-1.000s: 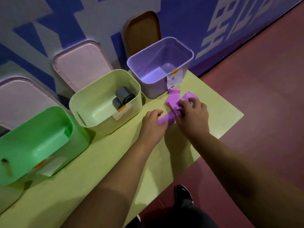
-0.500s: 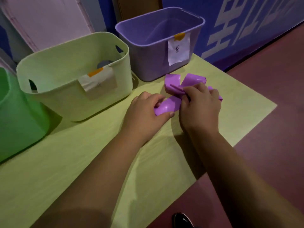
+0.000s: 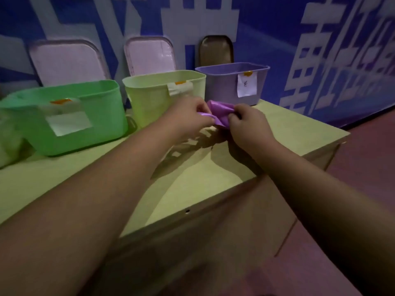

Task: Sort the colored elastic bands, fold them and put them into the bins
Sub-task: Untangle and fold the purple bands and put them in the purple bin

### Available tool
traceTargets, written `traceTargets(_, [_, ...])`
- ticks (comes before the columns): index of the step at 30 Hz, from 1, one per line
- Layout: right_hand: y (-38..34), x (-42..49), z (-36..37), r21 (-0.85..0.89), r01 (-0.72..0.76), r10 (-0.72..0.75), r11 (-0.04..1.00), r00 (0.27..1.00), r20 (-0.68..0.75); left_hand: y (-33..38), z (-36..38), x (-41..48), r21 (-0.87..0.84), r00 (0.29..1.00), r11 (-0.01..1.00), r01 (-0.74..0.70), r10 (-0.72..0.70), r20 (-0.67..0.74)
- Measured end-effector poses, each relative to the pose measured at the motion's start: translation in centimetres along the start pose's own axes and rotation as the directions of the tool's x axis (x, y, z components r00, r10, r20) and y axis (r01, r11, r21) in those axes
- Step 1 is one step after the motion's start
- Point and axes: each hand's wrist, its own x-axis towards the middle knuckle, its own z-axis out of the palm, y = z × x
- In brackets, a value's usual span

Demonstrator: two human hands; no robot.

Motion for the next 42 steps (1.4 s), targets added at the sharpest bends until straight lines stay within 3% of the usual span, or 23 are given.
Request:
traceTargets(5, [-4.7,-4.6,1.0,0.035,0.022,-0.025,0.999,0.995,0.095,-0.1,-6.6,-7.8,-0.337,0.978,0.932,0.135,-0.179,-0.103])
traceTargets(8, [-7.9,-6.0,2.7,-0.005,0.094,-0.093,0.996,0.989,0.113,-1.0,-10.1,-10.5,-0.464,0.960,0.875,0.136,-0.232,-0.156])
traceTargets(15, [-14.5,-6.9,8.8,-0.017,0.178,-0.166,0.984,0.948,0.271,-5.1,-15.2,-12.1,-0.570,0.919,0.817,0.093,-0.291,-0.267])
traceTargets(23, [-19.0,-4.1,13.1,0.063,0.182,-0.192,0.981,0.938,0.288,-10.7,-16.6,-12.3,-0.759,0.936,0.650,0.036,-0.289,-0.202])
traceTargets(29, [-19.5,-3.5,16.2,0.189,0.281,-0.315,0.941,0.930,0.187,-11.7,-16.5,-12.9,-0.866,0.936,0.496,-0.055,-0.277,-0.218])
traceTargets(32, [-18.2,-4.2,17.5,0.253,0.345,-0.383,0.904,0.916,0.121,-11.7,-16.6,-12.8,-0.881,0.952,0.470,-0.052,-0.244,-0.187])
traceTargets(38, [-17.4,-4.2,17.5,0.404,0.303,-0.386,0.863,0.912,0.140,-12.3,-16.5,-12.7,-0.899,0.974,0.436,-0.033,-0.187,-0.127])
traceTargets(42, [-17.0,-4.4,17.4,0.504,0.254,-0.378,0.826,0.912,0.159,-12.7,-16.5,-12.6,-0.877,0.977,0.480,-0.024,-0.174,-0.122])
